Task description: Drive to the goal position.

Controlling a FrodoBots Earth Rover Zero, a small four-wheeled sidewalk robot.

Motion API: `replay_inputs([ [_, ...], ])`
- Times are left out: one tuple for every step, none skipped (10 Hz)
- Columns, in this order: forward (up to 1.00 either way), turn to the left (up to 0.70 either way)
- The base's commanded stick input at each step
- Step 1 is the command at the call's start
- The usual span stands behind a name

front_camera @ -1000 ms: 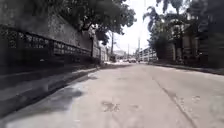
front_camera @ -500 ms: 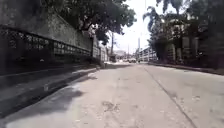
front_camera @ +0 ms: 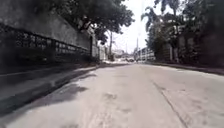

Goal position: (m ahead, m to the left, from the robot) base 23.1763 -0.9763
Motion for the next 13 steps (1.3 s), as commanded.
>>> replay_inputs([
  [0.87,0.01],
  [1.0,0.01],
  [1.0,0.01],
  [1.0,0.01],
  [1.0,0.01],
  [1.0,0.01],
  [1.0,-0.15],
  [1.0,-0.34],
  [1.0,-0.28],
  [1.0,-0.03],
  [1.0,-0.37],
  [1.0,-0.22],
  [1.0,0.0],
])
